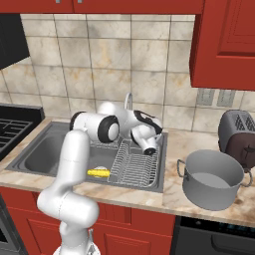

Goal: Dump the corn from the pot into the sink. Then turn on the water and wash the corn. Then turn off the water and put the corn back in the pot.

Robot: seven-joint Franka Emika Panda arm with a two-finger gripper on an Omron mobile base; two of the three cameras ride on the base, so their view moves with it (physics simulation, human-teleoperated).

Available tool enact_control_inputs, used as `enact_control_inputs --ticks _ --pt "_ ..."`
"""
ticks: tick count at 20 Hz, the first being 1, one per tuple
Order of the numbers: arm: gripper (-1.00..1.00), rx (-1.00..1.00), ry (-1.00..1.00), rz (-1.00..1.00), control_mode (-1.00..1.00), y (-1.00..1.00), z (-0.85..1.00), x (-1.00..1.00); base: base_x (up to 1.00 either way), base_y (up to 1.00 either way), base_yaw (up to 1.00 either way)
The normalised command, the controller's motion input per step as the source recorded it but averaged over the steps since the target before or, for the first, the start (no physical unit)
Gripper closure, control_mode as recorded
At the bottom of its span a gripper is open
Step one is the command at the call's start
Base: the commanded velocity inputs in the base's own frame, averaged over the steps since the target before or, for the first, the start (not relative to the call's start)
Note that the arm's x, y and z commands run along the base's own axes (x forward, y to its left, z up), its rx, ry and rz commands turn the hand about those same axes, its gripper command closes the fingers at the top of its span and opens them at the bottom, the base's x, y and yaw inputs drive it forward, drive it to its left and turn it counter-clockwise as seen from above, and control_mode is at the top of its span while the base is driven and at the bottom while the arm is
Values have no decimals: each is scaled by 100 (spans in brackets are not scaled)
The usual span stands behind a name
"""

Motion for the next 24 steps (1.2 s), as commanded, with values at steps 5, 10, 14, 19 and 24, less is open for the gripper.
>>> enact_control_inputs --ticks 5,10,14,19,24 --pt "-100 0 0 0 -100 0 -7 25 0 0 0" --pt "-100 0 0 0 -100 -9 -6 8 0 0 0" --pt "-100 0 0 0 -100 -7 -2 1 0 0 0" --pt "100 0 0 0 -100 0 0 0 0 0 0" --pt "100 0 0 0 -100 0 0 0 0 0 0"
